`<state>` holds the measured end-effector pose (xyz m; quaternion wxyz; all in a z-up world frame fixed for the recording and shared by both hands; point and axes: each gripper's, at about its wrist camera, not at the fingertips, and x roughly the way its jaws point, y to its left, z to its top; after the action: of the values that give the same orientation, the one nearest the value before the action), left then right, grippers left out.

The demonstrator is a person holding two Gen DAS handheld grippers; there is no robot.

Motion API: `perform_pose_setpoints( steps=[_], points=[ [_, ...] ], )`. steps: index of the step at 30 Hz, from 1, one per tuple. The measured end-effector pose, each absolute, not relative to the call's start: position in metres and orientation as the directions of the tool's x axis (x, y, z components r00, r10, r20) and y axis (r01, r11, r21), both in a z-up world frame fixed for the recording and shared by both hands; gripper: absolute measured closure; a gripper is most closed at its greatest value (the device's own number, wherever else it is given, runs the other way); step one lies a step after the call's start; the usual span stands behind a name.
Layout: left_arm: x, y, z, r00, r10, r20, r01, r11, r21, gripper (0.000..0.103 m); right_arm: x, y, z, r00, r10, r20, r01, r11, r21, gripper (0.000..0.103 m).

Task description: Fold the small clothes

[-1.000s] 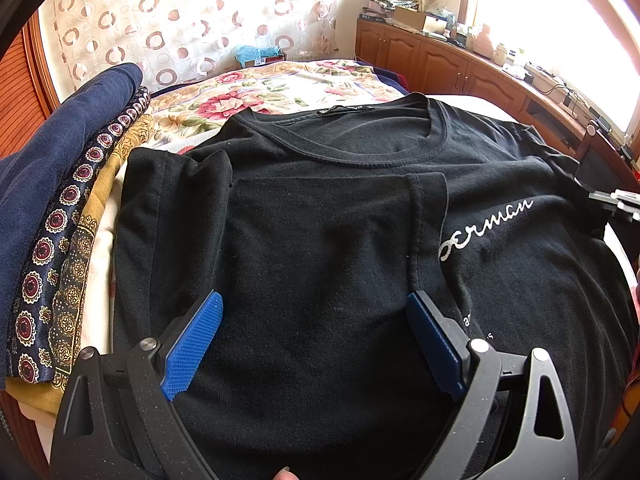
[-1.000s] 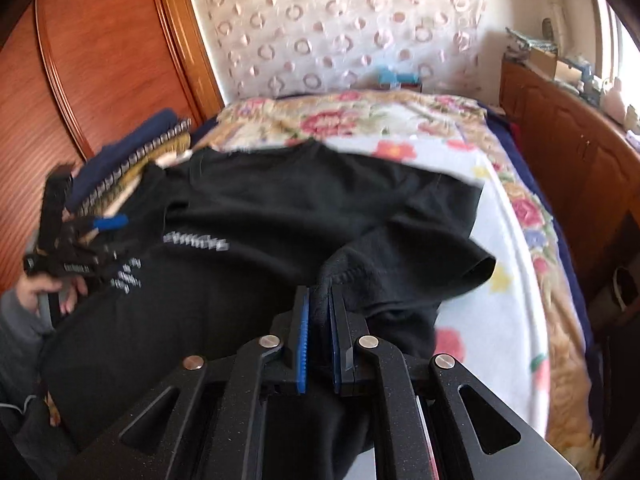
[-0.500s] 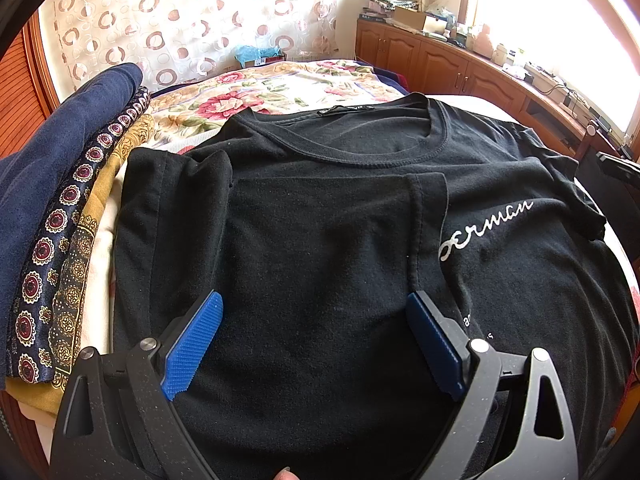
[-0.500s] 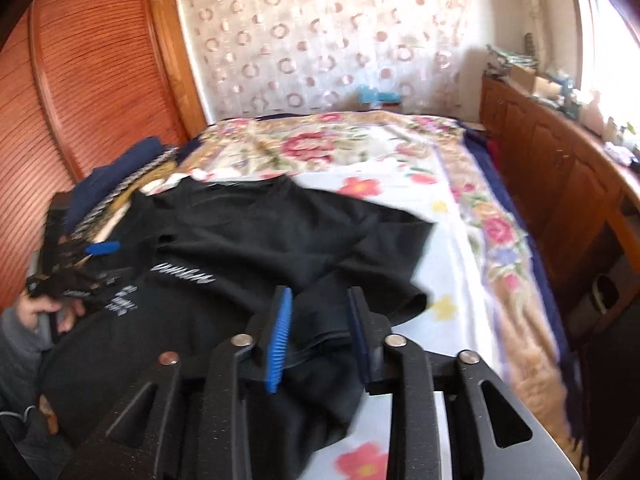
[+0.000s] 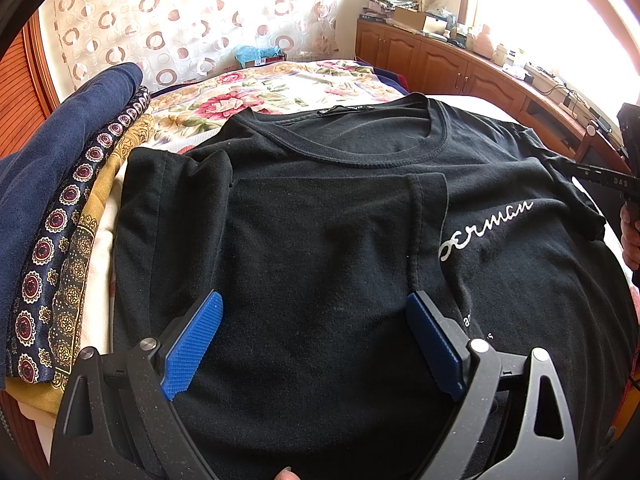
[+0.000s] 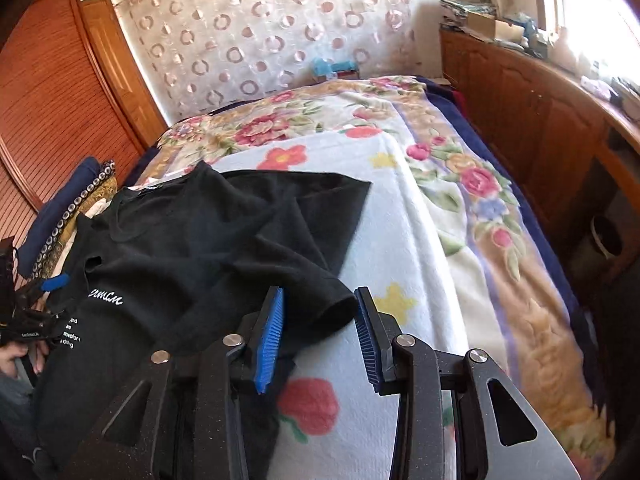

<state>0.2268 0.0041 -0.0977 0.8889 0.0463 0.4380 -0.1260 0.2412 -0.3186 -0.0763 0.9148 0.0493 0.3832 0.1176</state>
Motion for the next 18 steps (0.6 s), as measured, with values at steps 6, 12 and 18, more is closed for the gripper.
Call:
perform_pose_setpoints(
  steps=[6,12,18],
  points=[
    [0.227,0.004,-0.097,0.586,-0.182,-0.79,0.264,0.964,-0.027,0.01,0.246,-0.29,-0.048,0.698,0.342,-0.629,-0.328,0.934,0.144,0.1],
    [0.227,0.004,-0.098,0.586,-0.183,-0.79,0.264,0.964,-0.027,0.01,0.259,-0.232,-0.023,0.661,0.445,-0.604,-0.478,0.87,0.117,0.101],
    [0.227,0.004,-0.098,0.586,-0.183,-0.789,0.264,0.964,-0.027,0.01,0.28,-0.198,-0.026,0.606,0.501,-0.618,-0.559,0.821,0.117,0.1]
  ],
)
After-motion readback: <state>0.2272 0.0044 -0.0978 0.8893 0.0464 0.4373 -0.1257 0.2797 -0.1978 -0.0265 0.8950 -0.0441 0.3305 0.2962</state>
